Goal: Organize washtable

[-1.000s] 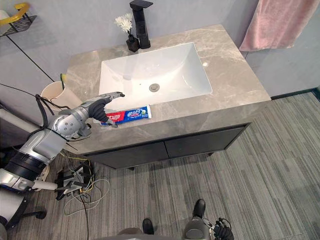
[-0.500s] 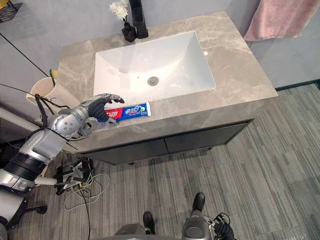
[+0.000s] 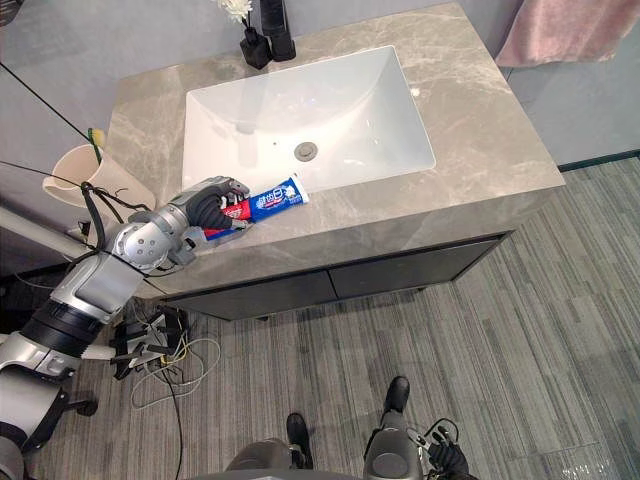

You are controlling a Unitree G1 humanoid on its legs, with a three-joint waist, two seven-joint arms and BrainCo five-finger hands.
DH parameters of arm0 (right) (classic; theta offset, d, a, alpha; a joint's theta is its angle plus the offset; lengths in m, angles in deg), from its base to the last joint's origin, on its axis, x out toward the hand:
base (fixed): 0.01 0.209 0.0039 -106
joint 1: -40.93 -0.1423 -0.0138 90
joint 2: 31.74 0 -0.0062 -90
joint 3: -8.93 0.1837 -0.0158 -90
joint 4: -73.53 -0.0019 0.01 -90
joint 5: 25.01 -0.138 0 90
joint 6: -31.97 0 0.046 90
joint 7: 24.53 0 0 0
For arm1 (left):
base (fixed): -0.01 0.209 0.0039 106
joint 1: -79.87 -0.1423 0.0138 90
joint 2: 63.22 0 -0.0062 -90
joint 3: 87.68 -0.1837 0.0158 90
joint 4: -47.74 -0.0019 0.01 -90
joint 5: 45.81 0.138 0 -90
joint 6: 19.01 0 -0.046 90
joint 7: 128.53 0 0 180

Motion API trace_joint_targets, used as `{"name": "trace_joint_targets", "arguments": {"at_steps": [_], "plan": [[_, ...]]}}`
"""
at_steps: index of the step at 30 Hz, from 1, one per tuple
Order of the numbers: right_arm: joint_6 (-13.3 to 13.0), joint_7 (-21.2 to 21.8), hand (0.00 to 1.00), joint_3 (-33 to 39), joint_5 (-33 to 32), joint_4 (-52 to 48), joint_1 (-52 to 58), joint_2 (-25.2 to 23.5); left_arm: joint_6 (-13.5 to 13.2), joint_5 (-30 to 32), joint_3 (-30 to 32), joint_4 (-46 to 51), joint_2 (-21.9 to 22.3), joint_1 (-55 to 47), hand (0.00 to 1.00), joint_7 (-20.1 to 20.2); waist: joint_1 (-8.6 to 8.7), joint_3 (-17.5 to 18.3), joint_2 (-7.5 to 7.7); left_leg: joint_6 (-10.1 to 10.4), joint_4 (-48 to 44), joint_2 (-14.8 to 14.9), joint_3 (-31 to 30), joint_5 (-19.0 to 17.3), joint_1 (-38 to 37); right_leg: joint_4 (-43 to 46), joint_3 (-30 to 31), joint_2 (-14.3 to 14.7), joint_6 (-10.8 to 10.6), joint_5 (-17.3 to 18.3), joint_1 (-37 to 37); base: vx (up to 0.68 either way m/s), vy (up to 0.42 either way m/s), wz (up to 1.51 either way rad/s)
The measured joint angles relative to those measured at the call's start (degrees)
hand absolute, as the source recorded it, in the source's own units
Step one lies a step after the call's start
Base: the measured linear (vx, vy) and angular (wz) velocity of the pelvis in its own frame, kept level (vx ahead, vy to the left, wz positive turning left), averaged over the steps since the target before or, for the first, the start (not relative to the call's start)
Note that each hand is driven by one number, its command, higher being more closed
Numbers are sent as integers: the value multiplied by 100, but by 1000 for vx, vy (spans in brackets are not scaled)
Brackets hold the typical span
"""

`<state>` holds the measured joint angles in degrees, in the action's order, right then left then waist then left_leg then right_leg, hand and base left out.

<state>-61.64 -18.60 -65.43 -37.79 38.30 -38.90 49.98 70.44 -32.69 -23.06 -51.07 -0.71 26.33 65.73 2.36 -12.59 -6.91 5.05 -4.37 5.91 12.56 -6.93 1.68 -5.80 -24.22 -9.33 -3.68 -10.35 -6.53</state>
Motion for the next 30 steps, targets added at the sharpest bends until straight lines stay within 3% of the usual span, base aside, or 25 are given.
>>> {"name": "trace_joint_targets", "arguments": {"at_steps": [5,12,17,20,23,25,30], "plan": [[49,-35,0,-24,-140,-651,-13,-44,28,-803,-6,421,-46,-203,100,211,-9,5,-8,0,-11,-3,7,2,-55,0,14,-4,0,-17,16,0,0,0],[-64,-254,0,-90,-1145,-3580,-539,-22,-2,-2006,16,1423,-349,-460,100,161,-26,136,-43,-2,-5,4,26,7,-281,1,65,3,3,-83,225,-5,6,-1],[-280,-468,0,-18,-1501,-5208,-1015,176,-9,-2108,18,1530,-340,-645,100,158,-76,324,-3,-5,-18,4,21,9,-391,0,57,0,6,-86,373,-34,13,3],[-422,-447,0,-2,-2034,-6087,-1114,584,-13,-2157,15,1531,-261,-665,100,162,-94,353,25,-5,-50,13,16,6,-448,-2,51,4,7,-86,485,-72,1,0],[-503,-156,0,-377,-2884,-6703,-1109,1327,-18,-2274,-82,1522,-272,-674,100,184,-81,424,149,-3,-66,30,27,4,-439,-3,74,19,7,-86,487,-59,-6,-4],[-475,309,0,-942,-3499,-7027,-1099,2134,-72,-2393,-220,1526,-308,-751,100,216,-16,494,264,-1,-70,50,44,3,-441,-19,95,38,8,-85,484,-48,-6,-5],[-186,1072,0,-2055,-4364,-7440,-1074,3077,-130,-2476,-235,1537,-738,-1077,100,319,-19,569,380,11,-65,125,168,5,-444,-23,201,115,10,-85,424,-15,-9,-10]]}}
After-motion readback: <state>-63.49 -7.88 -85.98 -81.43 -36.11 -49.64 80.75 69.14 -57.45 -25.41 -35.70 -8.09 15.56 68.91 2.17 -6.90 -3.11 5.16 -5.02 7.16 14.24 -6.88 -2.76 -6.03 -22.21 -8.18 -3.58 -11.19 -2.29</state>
